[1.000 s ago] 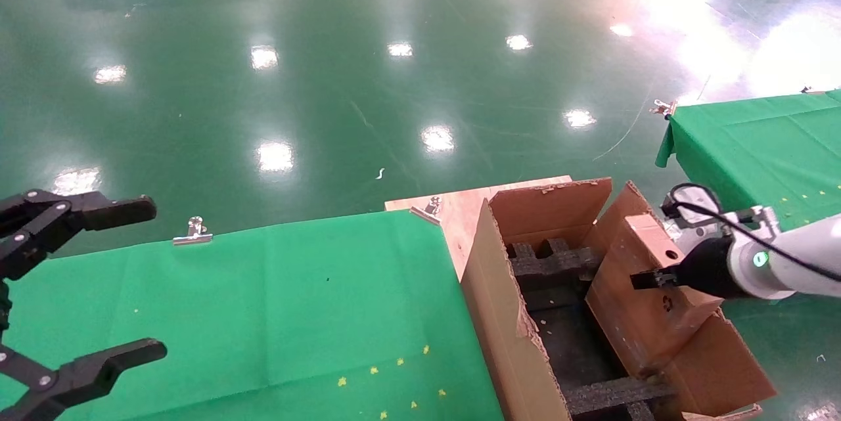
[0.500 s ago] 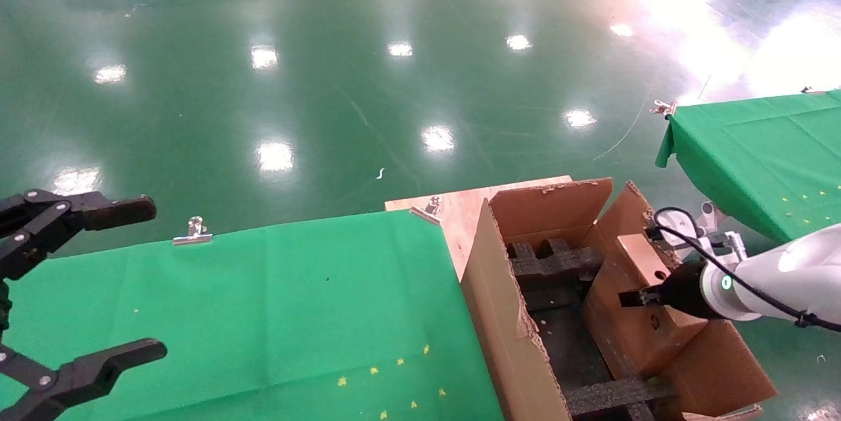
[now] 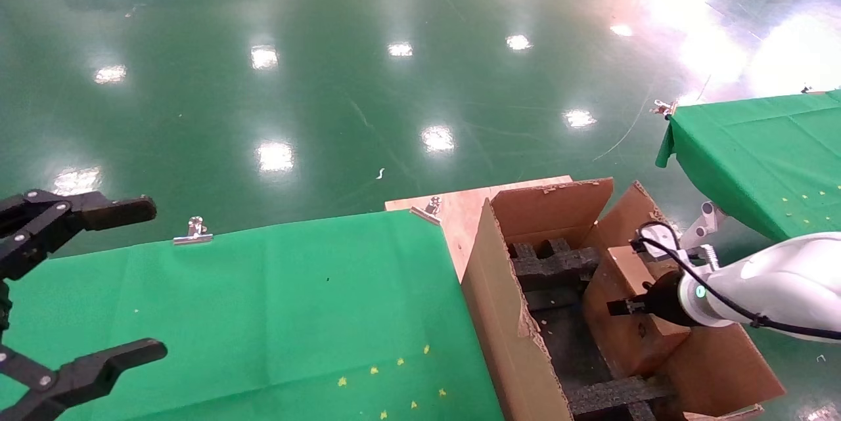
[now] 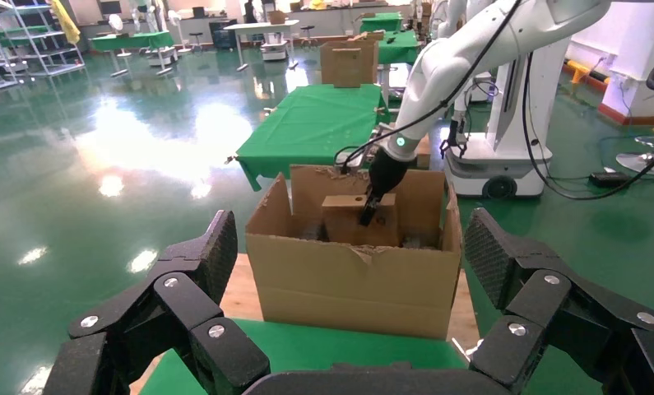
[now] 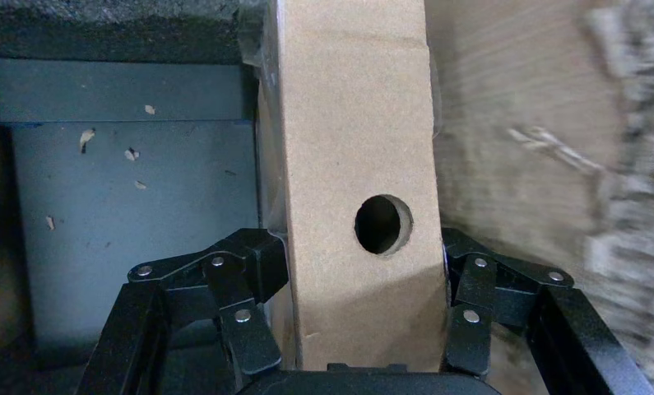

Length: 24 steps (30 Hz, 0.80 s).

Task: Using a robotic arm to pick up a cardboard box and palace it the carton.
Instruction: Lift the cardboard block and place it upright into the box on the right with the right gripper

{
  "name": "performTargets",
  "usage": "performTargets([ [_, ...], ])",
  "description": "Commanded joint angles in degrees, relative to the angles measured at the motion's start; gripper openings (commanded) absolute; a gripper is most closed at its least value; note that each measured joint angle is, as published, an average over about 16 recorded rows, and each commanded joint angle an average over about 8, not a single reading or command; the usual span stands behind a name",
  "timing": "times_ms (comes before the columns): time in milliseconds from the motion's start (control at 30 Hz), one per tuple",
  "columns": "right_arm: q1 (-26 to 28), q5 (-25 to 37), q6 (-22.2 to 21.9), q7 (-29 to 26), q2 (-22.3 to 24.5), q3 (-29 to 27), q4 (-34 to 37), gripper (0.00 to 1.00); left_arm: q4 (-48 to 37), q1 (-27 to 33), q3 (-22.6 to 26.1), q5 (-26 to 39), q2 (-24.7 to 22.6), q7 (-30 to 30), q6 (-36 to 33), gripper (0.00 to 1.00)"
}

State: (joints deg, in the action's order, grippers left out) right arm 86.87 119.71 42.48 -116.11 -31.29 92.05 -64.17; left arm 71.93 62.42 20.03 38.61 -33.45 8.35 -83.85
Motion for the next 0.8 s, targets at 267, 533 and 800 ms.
performTargets([
  [267, -1.87, -3.78, -2.41, 5.23, -3.56, 0.54, 6.19, 0.00, 0.00, 0.00, 0.00, 0.00, 0.00, 0.00, 0.00, 1.00],
  [533, -3.41, -5.86, -3.58, 9.02, -6.29, 1.02, 10.90, 0.00, 0.00, 0.00, 0.01, -0.01, 0.00, 0.00, 0.00, 1.00],
  [800, -4.47, -8.21, -4.08, 12.31, -8.23, 1.13, 14.35, 0.43, -0.01, -0.01, 0.01, -0.01, 0.01, -0.01, 0.01, 1.00],
])
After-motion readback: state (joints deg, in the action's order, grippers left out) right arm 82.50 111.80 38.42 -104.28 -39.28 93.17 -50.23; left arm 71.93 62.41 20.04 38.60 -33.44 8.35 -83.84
